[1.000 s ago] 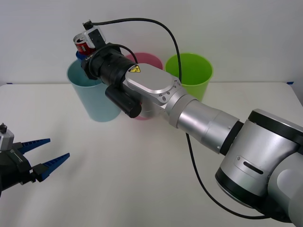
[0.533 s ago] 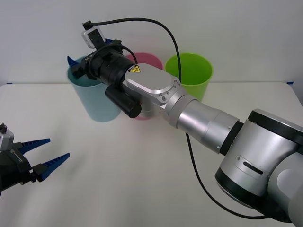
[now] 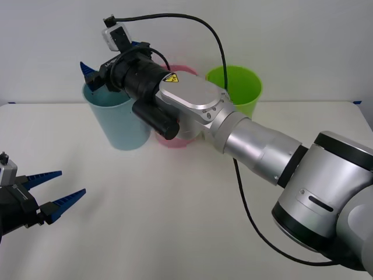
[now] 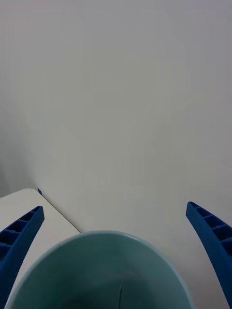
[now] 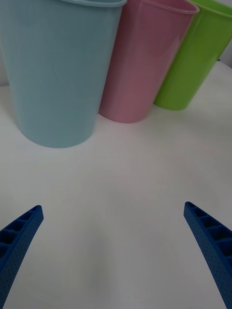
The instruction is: Put cans in the blue bin and PET bottles in the pink bin and trash in the green bin.
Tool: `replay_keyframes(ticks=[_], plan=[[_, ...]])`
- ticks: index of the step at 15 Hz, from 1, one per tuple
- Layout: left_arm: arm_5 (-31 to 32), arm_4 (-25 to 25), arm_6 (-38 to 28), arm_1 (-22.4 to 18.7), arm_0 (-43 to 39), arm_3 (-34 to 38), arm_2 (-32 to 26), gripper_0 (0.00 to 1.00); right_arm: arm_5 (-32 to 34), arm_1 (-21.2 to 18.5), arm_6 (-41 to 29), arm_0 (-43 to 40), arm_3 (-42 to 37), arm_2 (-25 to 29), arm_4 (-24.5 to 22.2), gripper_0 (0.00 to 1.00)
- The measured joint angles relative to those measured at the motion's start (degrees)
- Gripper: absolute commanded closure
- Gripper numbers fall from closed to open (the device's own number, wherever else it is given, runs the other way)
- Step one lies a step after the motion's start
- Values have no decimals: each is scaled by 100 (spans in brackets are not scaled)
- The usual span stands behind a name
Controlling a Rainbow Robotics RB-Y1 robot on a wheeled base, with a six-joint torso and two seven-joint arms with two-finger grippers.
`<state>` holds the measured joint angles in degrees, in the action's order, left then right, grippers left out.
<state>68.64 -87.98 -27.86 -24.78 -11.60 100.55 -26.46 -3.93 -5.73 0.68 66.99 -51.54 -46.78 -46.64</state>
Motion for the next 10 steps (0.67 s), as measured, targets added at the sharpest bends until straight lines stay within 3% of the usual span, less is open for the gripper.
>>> replay_keyframes(ticks=[10], plan=[[0,0,0,0,0,0,0,0,393,-2102,-209,-1304,-3226,164,317,0]])
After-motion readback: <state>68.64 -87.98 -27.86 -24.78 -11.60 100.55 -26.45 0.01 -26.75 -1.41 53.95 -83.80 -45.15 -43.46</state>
